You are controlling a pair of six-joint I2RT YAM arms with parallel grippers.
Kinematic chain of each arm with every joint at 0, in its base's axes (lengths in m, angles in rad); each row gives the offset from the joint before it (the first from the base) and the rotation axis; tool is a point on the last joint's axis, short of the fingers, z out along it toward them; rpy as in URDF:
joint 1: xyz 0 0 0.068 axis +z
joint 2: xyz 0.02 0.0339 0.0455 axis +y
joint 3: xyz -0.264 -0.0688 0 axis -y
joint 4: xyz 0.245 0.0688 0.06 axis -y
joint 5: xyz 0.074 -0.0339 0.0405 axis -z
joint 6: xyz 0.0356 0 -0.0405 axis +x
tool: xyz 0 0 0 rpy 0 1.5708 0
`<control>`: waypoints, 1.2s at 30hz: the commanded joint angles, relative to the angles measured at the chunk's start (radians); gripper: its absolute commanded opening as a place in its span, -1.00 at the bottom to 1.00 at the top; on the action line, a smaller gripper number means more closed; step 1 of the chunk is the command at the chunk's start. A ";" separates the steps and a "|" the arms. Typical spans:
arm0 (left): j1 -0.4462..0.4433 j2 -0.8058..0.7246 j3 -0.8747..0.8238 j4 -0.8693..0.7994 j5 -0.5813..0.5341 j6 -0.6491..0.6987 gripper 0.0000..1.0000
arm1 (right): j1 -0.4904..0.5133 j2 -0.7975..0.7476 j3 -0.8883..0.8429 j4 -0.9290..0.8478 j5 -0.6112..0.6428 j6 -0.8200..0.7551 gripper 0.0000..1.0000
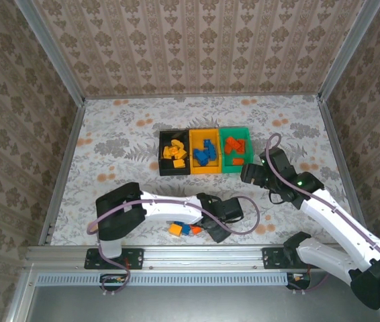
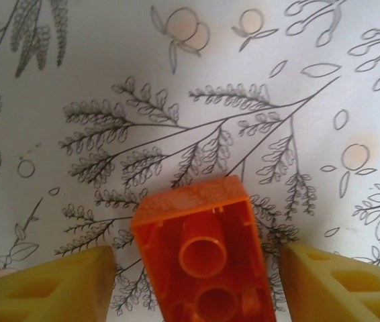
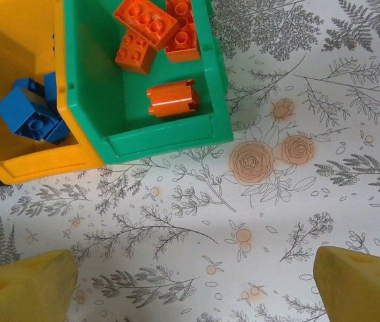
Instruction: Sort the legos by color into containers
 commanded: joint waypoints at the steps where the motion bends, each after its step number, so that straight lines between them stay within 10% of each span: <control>1: 0.000 -0.003 -0.001 -0.002 0.002 0.022 0.17 | -0.012 -0.022 0.032 -0.019 0.000 -0.024 0.85; 10: 0.000 -0.039 -0.018 0.006 -0.031 0.034 -0.34 | -0.046 -0.037 0.021 -0.021 0.006 -0.009 0.85; 23: 0.229 -0.338 0.028 0.156 -0.150 0.081 -0.34 | -0.070 -0.038 -0.017 0.008 -0.021 0.018 0.84; 36: 0.462 0.118 0.563 0.153 0.053 0.120 -0.32 | -0.077 -0.026 -0.045 0.011 -0.030 0.033 0.85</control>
